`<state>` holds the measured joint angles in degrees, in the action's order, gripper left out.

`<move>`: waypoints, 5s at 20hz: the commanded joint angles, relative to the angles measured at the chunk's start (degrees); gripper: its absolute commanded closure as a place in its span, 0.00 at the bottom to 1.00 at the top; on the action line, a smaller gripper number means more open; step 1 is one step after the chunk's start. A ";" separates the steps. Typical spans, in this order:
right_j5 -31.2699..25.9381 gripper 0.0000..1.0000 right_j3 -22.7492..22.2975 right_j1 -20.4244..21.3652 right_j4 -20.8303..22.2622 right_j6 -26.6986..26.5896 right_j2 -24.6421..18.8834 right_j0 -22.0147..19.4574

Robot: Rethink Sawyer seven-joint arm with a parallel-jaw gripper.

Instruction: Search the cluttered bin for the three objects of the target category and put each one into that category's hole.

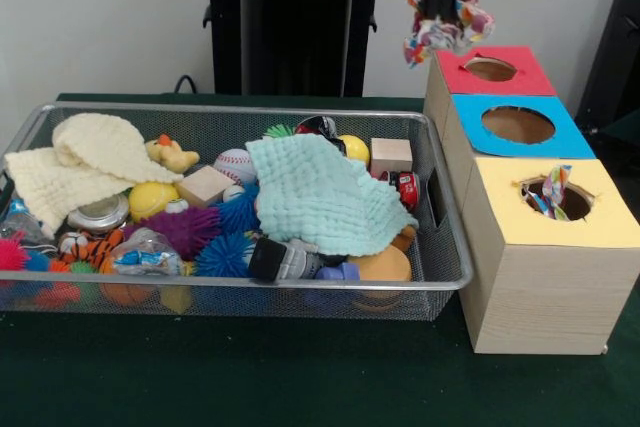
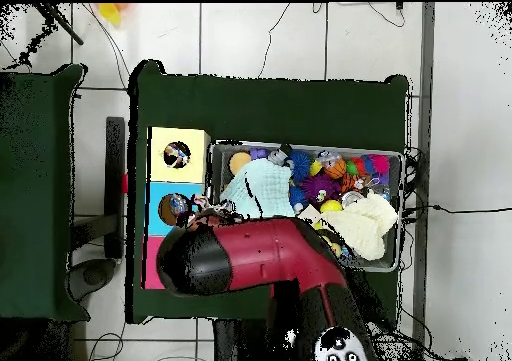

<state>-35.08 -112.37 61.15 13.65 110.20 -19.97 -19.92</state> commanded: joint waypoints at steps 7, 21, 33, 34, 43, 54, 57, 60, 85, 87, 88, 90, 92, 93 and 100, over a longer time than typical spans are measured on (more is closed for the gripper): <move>4.77 1.00 5.81 -10.59 -2.43 20.04 12.51 13.68; 1.97 1.00 13.63 -15.05 -7.42 19.49 16.91 20.58; -4.40 1.00 18.67 -15.20 -11.15 17.18 17.79 21.48; -5.51 1.00 19.51 -15.16 -11.45 17.07 17.88 21.60; -5.92 1.00 22.34 -17.25 -12.83 17.39 19.57 23.06; -1.01 1.00 26.78 -24.90 -13.95 19.69 22.71 26.36; 1.72 1.00 27.45 -27.38 -14.22 18.49 22.45 25.91; 3.83 1.00 27.86 -28.91 -14.55 18.68 22.76 26.11; -6.75 1.00 30.93 -24.88 -19.08 17.92 26.14 29.12; -6.84 1.00 31.00 -24.89 -19.40 17.48 26.15 28.86; -6.83 1.00 31.28 -25.12 -19.53 17.38 26.17 28.76; -6.91 1.00 31.45 -25.11 -19.77 17.25 26.35 28.77; -6.43 1.00 31.40 -25.32 -19.83 17.11 26.42 28.74; -6.00 1.00 31.35 -25.58 -19.75 17.05 26.52 28.77; -2.43 1.00 31.72 -28.22 -19.29 16.21 26.47 28.02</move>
<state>-35.07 -82.11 36.24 -4.60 116.49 6.89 9.61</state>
